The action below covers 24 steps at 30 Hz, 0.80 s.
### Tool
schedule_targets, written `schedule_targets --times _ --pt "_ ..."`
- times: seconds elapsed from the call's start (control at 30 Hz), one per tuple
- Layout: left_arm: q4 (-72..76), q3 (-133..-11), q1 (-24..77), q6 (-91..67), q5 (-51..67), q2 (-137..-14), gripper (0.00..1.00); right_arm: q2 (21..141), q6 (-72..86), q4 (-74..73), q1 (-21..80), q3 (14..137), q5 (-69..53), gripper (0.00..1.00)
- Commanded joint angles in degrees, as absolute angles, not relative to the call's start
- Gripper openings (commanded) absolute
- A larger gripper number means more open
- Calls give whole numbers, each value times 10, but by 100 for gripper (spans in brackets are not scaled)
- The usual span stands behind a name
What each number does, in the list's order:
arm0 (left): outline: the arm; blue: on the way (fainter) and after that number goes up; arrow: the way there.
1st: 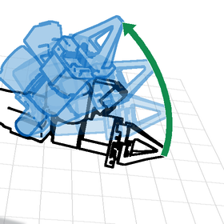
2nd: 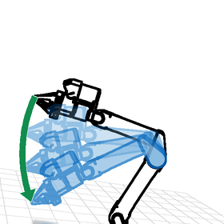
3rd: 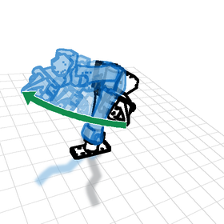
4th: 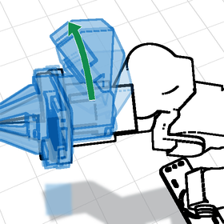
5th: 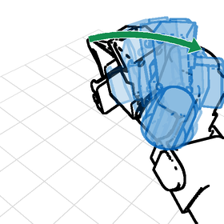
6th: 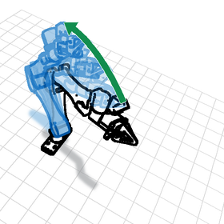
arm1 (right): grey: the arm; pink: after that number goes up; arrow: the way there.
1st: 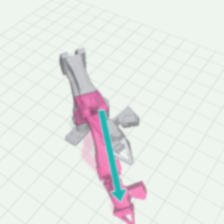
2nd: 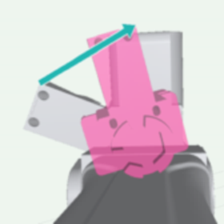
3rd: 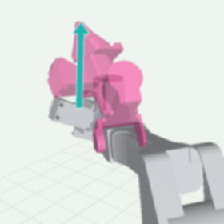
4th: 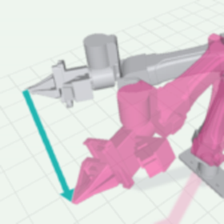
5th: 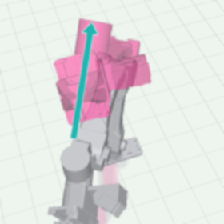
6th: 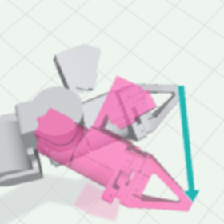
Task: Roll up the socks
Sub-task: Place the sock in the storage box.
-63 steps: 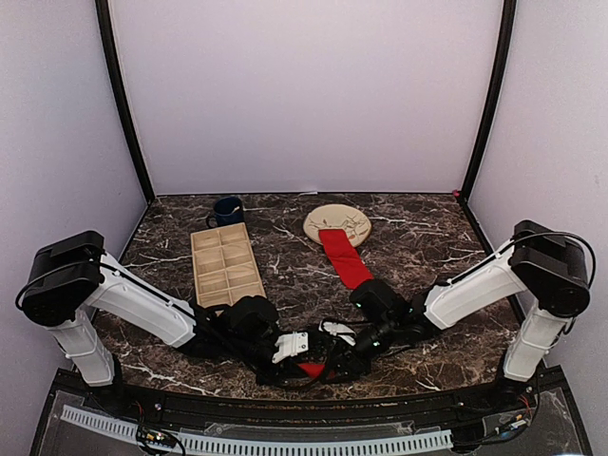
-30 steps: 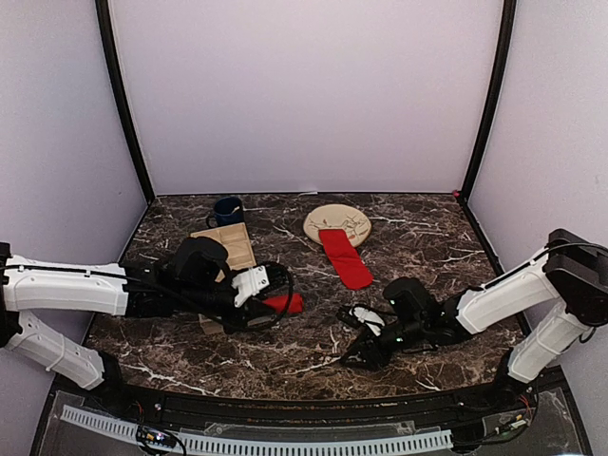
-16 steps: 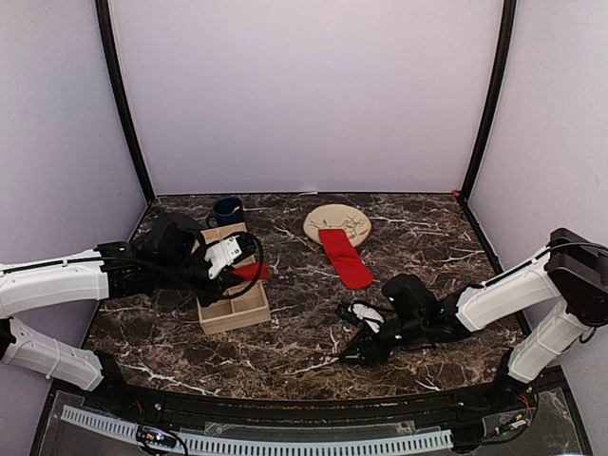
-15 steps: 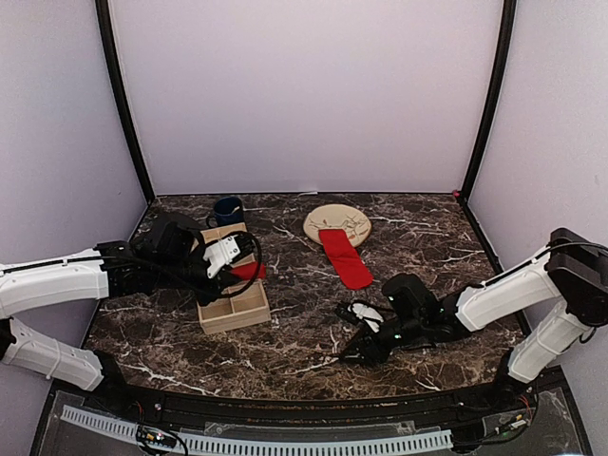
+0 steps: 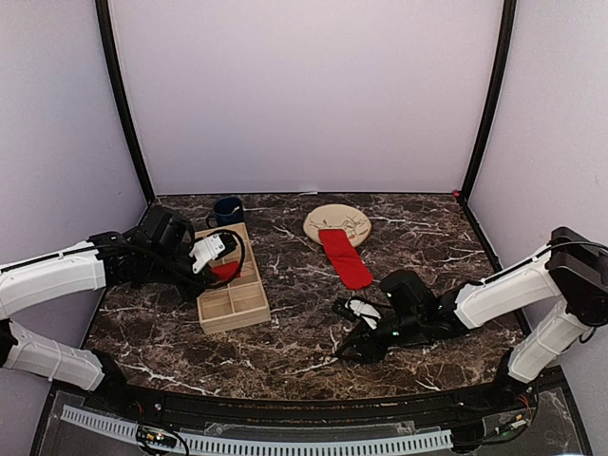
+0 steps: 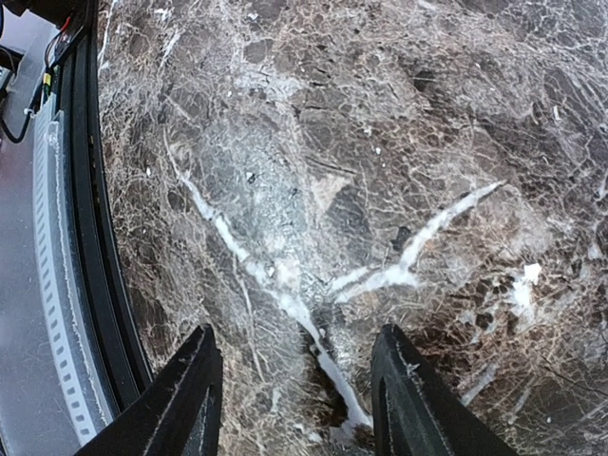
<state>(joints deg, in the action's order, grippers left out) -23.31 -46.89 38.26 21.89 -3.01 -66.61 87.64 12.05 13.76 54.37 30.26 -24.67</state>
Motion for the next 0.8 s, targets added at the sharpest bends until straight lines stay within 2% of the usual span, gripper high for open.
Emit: schedule_targets --times 0.0,0.23,0.77 --pt "-285 -482 364 208 -48 -645 0 885 110 150 540 316 -256 49" --pt "-337 -486 356 180 -44 -650 0 889 108 151 539 317 -259 49" --pt "-336 -517 356 129 -36 -706 0 895 106 149 539 320 -257 49"
